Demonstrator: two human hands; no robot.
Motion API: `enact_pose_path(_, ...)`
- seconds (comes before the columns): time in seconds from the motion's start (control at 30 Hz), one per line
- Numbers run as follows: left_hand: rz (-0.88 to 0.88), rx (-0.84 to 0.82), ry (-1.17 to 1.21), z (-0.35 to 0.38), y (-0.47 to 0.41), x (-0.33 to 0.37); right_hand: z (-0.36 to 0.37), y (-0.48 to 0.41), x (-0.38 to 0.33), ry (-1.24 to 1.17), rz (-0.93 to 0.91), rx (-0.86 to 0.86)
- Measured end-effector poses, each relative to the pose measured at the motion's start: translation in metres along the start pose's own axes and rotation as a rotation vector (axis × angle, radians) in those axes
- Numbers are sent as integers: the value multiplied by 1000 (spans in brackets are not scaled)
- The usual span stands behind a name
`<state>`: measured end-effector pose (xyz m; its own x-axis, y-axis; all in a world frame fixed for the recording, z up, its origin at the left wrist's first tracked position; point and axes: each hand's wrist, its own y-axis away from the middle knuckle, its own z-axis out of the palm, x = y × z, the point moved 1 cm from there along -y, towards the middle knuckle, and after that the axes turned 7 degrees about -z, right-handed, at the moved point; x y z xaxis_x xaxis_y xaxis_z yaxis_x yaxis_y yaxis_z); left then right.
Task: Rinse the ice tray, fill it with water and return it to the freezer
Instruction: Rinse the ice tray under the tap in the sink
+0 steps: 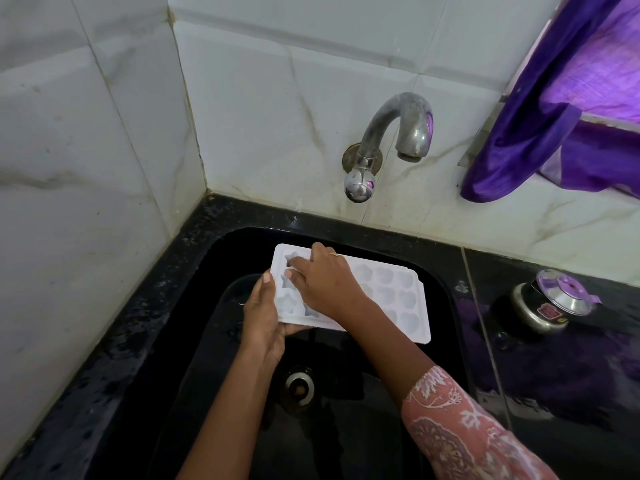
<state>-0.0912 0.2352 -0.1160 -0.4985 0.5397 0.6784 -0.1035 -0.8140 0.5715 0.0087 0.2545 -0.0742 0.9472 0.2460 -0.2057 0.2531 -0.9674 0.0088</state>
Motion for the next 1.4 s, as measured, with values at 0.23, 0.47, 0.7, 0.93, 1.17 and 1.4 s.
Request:
enact_pose_path(0.23, 1, 2, 2, -4, -4, -2, 0, -3, 5, -6, -2, -7)
enact_pose_path(0.47, -8, 13, 12, -3, -3, -4, 5, -4, 3, 2, 18, 55)
enact_pose_path(0.7, -6, 18, 32, -9, -4, -3, 9, 1, -3, -77, 19, -12)
enact_pose_path(0.93, 0, -2, 25, -13, -6, -5, 0, 30, 3, -154, 59, 119)
enact_pose_path(1.17, 26, -7, -8, -20, -6, 4, -3, 86, 48, -57, 279, 287)
enact_pose_path(1.4, 2, 5, -5, -22, -7, 6, -1, 117, 77, 4, 348, 303)
